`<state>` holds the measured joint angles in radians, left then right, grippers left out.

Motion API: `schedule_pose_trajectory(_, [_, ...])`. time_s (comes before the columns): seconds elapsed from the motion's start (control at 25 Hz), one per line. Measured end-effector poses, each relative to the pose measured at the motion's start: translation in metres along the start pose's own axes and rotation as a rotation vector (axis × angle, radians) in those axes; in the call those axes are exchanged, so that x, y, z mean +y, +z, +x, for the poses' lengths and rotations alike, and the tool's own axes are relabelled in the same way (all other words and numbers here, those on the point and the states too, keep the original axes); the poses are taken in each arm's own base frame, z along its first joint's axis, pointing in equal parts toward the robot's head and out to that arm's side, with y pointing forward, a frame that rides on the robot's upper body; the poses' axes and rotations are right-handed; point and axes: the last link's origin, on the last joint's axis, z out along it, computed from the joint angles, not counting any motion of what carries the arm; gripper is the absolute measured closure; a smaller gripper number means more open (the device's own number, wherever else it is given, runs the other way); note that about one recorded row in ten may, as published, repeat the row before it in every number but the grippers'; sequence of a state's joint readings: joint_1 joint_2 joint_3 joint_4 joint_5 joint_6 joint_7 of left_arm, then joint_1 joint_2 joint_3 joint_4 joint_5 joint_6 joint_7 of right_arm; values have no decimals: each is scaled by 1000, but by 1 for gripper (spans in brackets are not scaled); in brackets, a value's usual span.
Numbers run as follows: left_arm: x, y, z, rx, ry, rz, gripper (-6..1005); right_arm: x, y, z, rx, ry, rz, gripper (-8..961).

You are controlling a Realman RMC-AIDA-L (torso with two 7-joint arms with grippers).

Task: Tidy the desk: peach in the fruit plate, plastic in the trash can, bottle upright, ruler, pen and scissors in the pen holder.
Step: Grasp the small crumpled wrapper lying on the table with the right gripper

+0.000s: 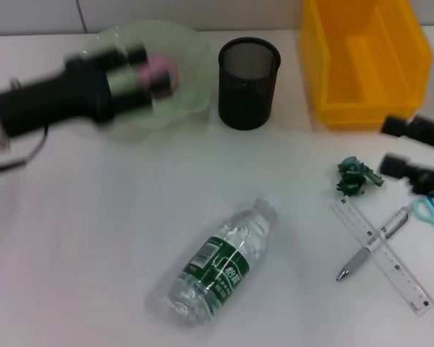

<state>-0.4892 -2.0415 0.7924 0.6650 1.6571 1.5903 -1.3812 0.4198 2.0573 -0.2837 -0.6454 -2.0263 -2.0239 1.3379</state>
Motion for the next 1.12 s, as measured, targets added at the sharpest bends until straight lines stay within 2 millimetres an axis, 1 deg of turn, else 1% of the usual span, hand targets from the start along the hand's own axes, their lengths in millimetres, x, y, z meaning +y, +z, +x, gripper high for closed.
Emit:
schedule_pose_trajectory(0.04, [8, -4, -5, -29, 14, -47, 326, -4, -3, -13, 30, 23, 1, 134])
schedule_pose_trajectory(0.12, [18, -11, -15, -69, 31, -106, 292, -10, -6, -43, 113, 60, 21, 134])
schedule_pose_trajectory(0.16, [20, -12, -17, -78, 31, -115, 275, -13, -3, -73, 250, 83, 63, 134])
schedule_pose_trajectory(0.2, [25, -15, -23, -108, 31, -141, 257, -13, -3, -73, 250, 83, 63, 134])
schedule_pose_trajectory(0.24, [26, -17, -26, -121, 27, -145, 240, -13, 2, -87, 329, 79, 89, 134])
schedule_pose_trajectory(0.32, [28, -18, -31, -142, 18, -148, 206, -11, 15, -108, 483, 67, 147, 134])
schedule_pose_trajectory(0.36, [30, -17, -36, -157, 7, -149, 189, -6, 29, -125, 635, 34, 224, 134])
schedule_pose_trajectory(0.4, [30, -17, -36, -157, 7, -149, 189, -6, 29, -125, 635, 34, 224, 134])
schedule_pose_trajectory(0.48, [32, -17, -39, -162, 0, -150, 189, -3, 43, -135, 747, -4, 289, 134])
schedule_pose_trajectory(0.52, [32, -17, -39, -162, 0, -150, 189, -2, 51, -136, 805, -19, 316, 134])
schedule_pose_trajectory(0.56, [33, -16, -41, -164, -5, -150, 189, -3, 63, -132, 893, -32, 351, 134])
schedule_pose_trajectory(0.6, [34, -15, -44, -163, -13, -146, 189, -3, 63, -132, 893, -32, 351, 134])
schedule_pose_trajectory(0.64, [35, -15, -45, -164, -15, -144, 189, -9, 74, -124, 973, -37, 410, 134])
schedule_pose_trajectory(0.68, [35, -14, -45, -166, -16, -143, 189, -9, 74, -124, 973, -37, 410, 134])
schedule_pose_trajectory(0.72, [35, -14, -45, -166, -16, -143, 189, -15, 77, -118, 999, -38, 445, 134])
schedule_pose_trajectory(0.76, [36, -12, -48, -171, -22, -145, 189, -25, 83, -107, 1034, -30, 493, 134])
schedule_pose_trajectory(0.84, [36, -10, -50, -171, -28, -146, 189, -34, 89, -93, 1052, 2, 518, 134])
schedule_pose_trajectory(0.88, [36, -10, -51, -171, -31, -145, 189, -34, 89, -93, 1052, 2, 518, 134])
schedule_pose_trajectory(1.0, [35, -8, -54, -179, -39, -138, 189, -54, 98, -68, 1046, 73, 548, 134])
schedule_pose_trajectory(1.12, [36, -5, -57, -194, -41, -140, 189, -57, 99, -66, 1042, 77, 552, 135])
